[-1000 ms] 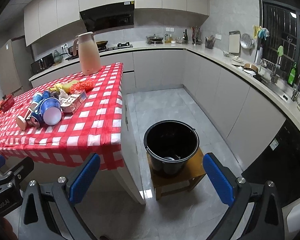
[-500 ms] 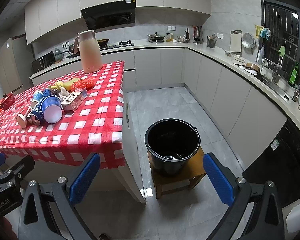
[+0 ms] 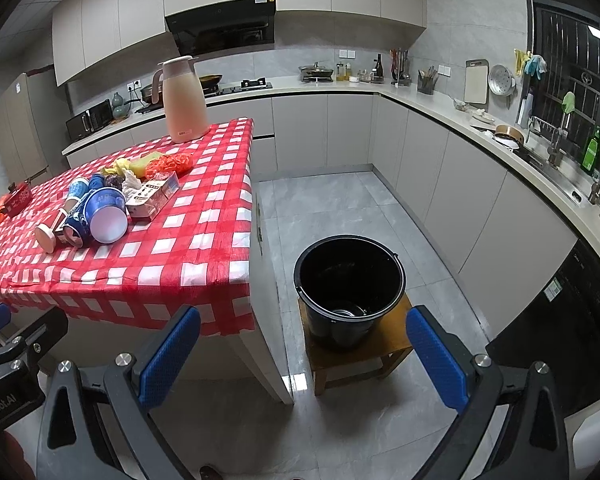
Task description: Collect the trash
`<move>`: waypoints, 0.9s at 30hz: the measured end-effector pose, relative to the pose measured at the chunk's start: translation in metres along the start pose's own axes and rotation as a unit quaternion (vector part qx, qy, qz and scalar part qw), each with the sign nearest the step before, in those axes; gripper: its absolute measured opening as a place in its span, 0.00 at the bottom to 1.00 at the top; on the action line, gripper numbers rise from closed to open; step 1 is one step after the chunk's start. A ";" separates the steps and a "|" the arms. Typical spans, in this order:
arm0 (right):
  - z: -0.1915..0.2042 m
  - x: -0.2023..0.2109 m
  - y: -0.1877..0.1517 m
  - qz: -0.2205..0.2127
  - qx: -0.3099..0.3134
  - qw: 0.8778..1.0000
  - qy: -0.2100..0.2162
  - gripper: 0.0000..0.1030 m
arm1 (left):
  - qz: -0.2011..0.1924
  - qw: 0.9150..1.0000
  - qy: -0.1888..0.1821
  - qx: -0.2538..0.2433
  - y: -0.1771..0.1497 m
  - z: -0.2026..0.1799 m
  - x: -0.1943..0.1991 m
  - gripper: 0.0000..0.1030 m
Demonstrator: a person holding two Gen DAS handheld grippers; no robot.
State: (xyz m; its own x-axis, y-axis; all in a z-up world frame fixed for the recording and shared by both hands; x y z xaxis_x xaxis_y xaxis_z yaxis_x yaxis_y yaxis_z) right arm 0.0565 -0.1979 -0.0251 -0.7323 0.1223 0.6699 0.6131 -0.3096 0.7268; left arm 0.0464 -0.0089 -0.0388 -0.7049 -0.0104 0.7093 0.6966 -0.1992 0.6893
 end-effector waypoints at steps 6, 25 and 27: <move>-0.002 -0.002 0.000 0.002 -0.005 1.000 0.000 1.00 | -0.001 1.000 0.000 0.000 0.000 0.001 0.000 1.00; 0.001 -0.009 0.005 0.006 -0.005 1.000 0.011 1.00 | 0.002 1.000 0.012 0.011 0.003 0.009 -0.005 1.00; 0.002 -0.010 0.005 0.006 -0.003 1.000 0.013 1.00 | 0.003 1.000 0.014 0.013 0.003 0.010 -0.005 1.00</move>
State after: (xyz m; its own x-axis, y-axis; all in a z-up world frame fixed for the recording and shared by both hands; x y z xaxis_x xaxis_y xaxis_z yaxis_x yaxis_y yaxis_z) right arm 0.0678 -0.1987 -0.0275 -0.7328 0.0938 0.6740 0.6196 -0.3173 0.7179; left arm 0.0534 0.0002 -0.0390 -0.7036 -0.0386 0.7096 0.7041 -0.1727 0.6888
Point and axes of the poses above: each gripper's, at about its wrist camera, not at the fingertips, and x roughly against the way its jaws point, z to its left, y to its top, the point moved 6 cm from there along -x, roughly the way its jaws point, and after that the axes turned 14 degrees about -x, right-handed, at the moved point
